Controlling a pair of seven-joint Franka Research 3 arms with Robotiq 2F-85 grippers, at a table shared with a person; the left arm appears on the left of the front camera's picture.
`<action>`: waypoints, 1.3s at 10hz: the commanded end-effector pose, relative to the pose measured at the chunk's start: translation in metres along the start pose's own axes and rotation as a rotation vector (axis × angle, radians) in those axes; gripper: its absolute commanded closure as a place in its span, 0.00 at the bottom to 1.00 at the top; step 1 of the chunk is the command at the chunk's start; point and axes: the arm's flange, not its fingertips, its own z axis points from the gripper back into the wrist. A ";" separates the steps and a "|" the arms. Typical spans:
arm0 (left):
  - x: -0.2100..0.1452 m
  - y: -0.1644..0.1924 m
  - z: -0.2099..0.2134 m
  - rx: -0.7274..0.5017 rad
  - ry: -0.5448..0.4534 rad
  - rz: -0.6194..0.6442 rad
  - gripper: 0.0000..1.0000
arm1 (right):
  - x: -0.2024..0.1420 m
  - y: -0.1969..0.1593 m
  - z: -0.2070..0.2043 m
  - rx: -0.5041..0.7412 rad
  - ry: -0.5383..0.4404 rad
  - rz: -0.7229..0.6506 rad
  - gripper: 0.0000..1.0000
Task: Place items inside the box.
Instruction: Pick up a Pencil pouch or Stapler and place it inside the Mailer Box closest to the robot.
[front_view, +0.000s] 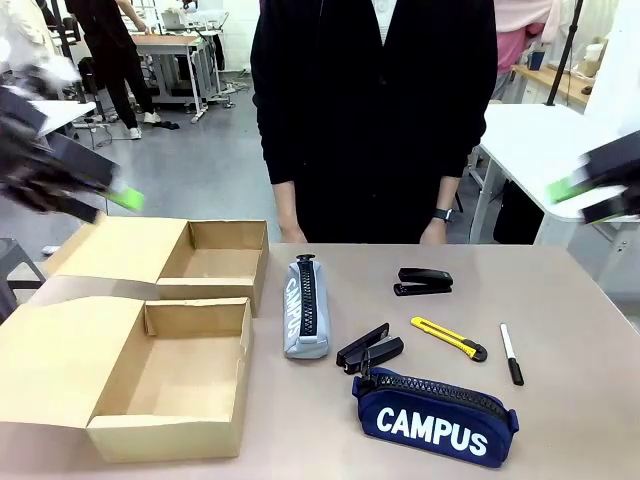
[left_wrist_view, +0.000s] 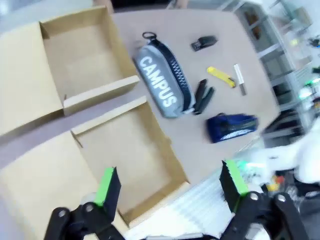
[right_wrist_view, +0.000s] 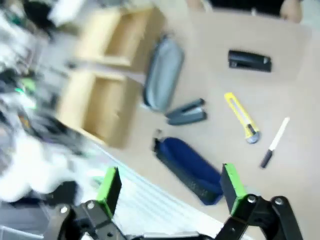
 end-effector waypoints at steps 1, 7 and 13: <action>-0.012 0.095 0.053 -0.218 -0.158 0.275 0.00 | -0.036 -0.100 0.050 0.180 -0.178 -0.225 0.00; -0.150 0.198 0.034 -0.476 -0.614 0.982 0.00 | -0.086 -0.257 0.097 0.446 -0.546 -0.571 0.00; -0.113 0.247 0.119 -0.422 -0.503 0.803 0.00 | -0.097 -0.264 0.107 0.447 -0.445 -0.657 0.00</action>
